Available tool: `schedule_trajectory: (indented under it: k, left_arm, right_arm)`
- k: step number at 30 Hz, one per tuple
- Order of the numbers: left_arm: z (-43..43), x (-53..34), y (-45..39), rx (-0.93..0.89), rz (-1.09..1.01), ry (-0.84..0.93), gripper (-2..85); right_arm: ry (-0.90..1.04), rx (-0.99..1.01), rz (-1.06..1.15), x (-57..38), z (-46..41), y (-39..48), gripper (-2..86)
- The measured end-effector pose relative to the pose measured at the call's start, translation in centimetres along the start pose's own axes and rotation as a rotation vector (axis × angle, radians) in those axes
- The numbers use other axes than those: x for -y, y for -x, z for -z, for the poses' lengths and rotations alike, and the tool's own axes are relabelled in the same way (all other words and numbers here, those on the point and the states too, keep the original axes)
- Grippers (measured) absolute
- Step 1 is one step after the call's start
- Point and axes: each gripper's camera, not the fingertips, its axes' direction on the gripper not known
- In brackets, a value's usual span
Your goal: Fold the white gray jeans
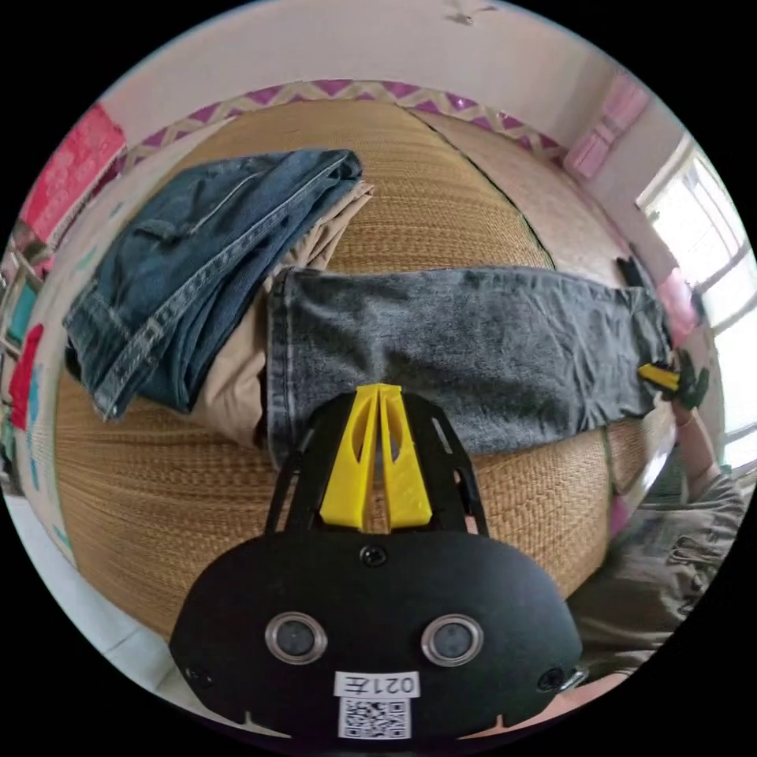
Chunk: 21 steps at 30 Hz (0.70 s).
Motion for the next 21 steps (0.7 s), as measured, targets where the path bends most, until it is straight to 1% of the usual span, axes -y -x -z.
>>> schedule_trajectory:
  k: [1, 2, 3, 5, 6, 7, 8, 9, 10, 11, 12, 13, 14, 15, 16, 18, 19, 20, 21]
  left_arm:
    - [0.6, -0.5, 1.8, -0.029, 0.046, 0.011, -0.9]
    - [1.0, -0.8, 2.4, -0.011, 0.06, 0.023, -0.9]
    - [1.8, -1.3, 3.0, 0.06, 0.072, 0.045, -0.9]
    - [4.2, -2.8, 2.9, 0.077, 0.064, -0.057, -0.9]
    - [6.0, -3.9, 2.6, 0.006, 0.028, -0.169, -0.9]
    - [6.9, -4.7, 2.5, -0.07, -0.013, -0.234, -0.9]
    - [6.8, -5.0, 2.6, -0.076, -0.019, -0.231, -0.9]
    - [5.3, -5.0, 3.1, 0.01, -0.012, -0.143, -0.9]
    - [2.7, -5.3, 4.3, 0.104, -0.017, -0.007, -0.9]
    - [3.8, -6.1, 5.0, 0.094, -0.012, -0.096, -0.9]
    - [4.4, -6.9, 7.0, 0.126, 0.053, -0.09, -0.9]
    - [5.5, -7.8, 8.8, 0.073, 0.096, -0.114, -0.9]
    - [6.3, -8.6, 9.6, 0.057, 0.132, -0.151, -0.8]
    - [8.4, -10.7, 11.0, 0.0, 0.183, -0.255, -0.7]
    - [9.7, -12.6, 12.2, -0.084, 0.225, -0.316, -0.5]
    - [10.1, -14.8, 13.6, -0.164, 0.3, -0.321, 0.1]
    - [9.9, -16.1, 14.4, -0.213, 0.343, -0.335, 0.9]
    - [9.7, -16.7, 14.8, -0.238, 0.369, -0.344, 3.0]
    - [9.1, -17.6, 15.8, -0.31, 0.425, -0.371, 7.1]
  right_arm:
    - [-0.017, -0.026, 0.004, -0.1, 0.1, 0.6, -0.8]
    - [-0.017, -0.018, -0.02, 0.1, 0.3, 0.4, -0.8]
    - [-0.013, -0.004, -0.041, 0.3, 0.4, 0.1, -0.7]
    - [0.014, 0.076, -0.119, 1.3, 0.8, -1.9, -0.7]
    - [0.019, 0.094, -0.136, 1.4, 0.9, -2.4, -0.7]
    - [0.022, 0.13, -0.173, 1.6, 1.0, -3.3, -0.6]
    - [0.016, 0.155, -0.201, 1.4, 1.1, -4.1, -0.6]
    - [0.008, 0.163, -0.211, 1.2, 1.2, -4.4, -0.6]
    - [-0.011, 0.174, -0.233, 0.7, 1.4, -4.9, -0.6]
    - [-0.027, 0.181, -0.254, 0.2, 1.5, -5.3, -0.6]
    - [-0.034, 0.183, -0.262, -0.1, 1.6, -5.5, -0.6]
    - [-0.038, 0.182, -0.273, -0.4, 1.8, -5.9, -0.7]
    - [-0.035, 0.18, -0.286, -0.6, 2.0, -6.2, -0.7]
    - [-0.034, 0.178, -0.292, -0.7, 2.1, -6.4, -0.7]
    - [-0.03, 0.172, -0.308, -1.0, 2.4, -6.7, -0.8]
    - [-0.009, 0.197, -0.354, -1.6, 3.0, -7.6, -0.8]
    - [-0.032, 0.252, -0.376, -2.2, 3.8, -8.2, -0.8]
    - [-0.091, 0.291, -0.42, -3.2, 5.1, -8.7, -0.8]
    - [-0.119, 0.302, -0.442, -3.7, 5.7, -8.9, -0.8]
